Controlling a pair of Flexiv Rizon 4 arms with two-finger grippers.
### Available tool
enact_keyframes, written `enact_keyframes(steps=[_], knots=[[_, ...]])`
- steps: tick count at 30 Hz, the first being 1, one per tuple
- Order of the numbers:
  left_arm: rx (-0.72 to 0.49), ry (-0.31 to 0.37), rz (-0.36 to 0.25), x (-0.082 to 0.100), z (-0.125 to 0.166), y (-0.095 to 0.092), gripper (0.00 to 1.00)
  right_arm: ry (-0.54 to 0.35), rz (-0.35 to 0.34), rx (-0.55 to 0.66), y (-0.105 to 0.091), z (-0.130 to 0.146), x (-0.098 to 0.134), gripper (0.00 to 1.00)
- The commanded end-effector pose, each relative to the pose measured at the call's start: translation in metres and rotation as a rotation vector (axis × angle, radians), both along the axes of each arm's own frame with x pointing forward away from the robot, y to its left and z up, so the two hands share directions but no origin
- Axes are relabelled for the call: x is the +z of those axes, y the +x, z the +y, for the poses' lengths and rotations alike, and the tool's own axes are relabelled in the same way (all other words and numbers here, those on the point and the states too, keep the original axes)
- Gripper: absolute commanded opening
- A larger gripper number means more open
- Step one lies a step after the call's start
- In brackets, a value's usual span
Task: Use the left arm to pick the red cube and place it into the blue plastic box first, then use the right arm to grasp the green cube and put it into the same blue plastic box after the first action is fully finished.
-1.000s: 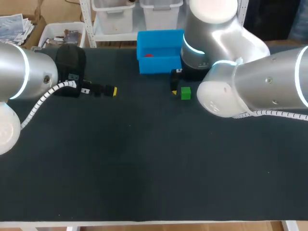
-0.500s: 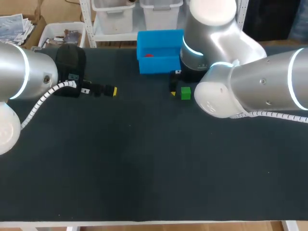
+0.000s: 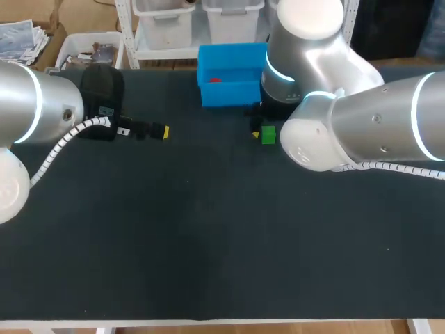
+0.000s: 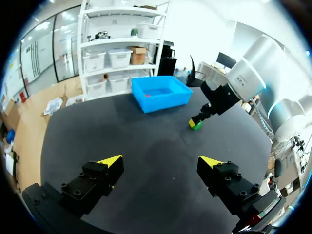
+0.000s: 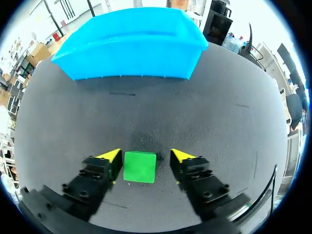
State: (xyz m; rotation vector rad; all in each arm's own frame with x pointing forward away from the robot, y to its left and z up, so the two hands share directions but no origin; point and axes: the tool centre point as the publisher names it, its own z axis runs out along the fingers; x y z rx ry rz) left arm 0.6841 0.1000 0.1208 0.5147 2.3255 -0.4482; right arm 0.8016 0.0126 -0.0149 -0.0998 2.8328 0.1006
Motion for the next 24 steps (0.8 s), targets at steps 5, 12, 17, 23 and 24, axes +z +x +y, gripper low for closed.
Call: enact_keyframes(steps=[5,12,17,23,24], knots=[[-0.007,-0.007,0.0,-0.001,0.002,0.001,1.0,0.01,0.005,0.003,0.0,0.003,-0.006,0.0],[-0.007,-0.007,0.0,-0.001,0.002,0.001,1.0,0.002,-0.008,-0.002,0.002,0.004,0.002,0.0],[-0.007,-0.007,0.0,-0.001,0.002,0.001,1.0,-0.006,-0.037,-0.008,0.001,0.002,0.017,0.0],[-0.007,-0.007,0.0,-0.001,0.002,0.001,1.0,-0.037,-0.081,-0.027,0.0,-0.003,0.049,0.0],[-0.007,-0.007,0.0,-0.001,0.002,0.001,1.0,-0.043,-0.09,-0.028,0.0,-0.004,0.055,0.0]])
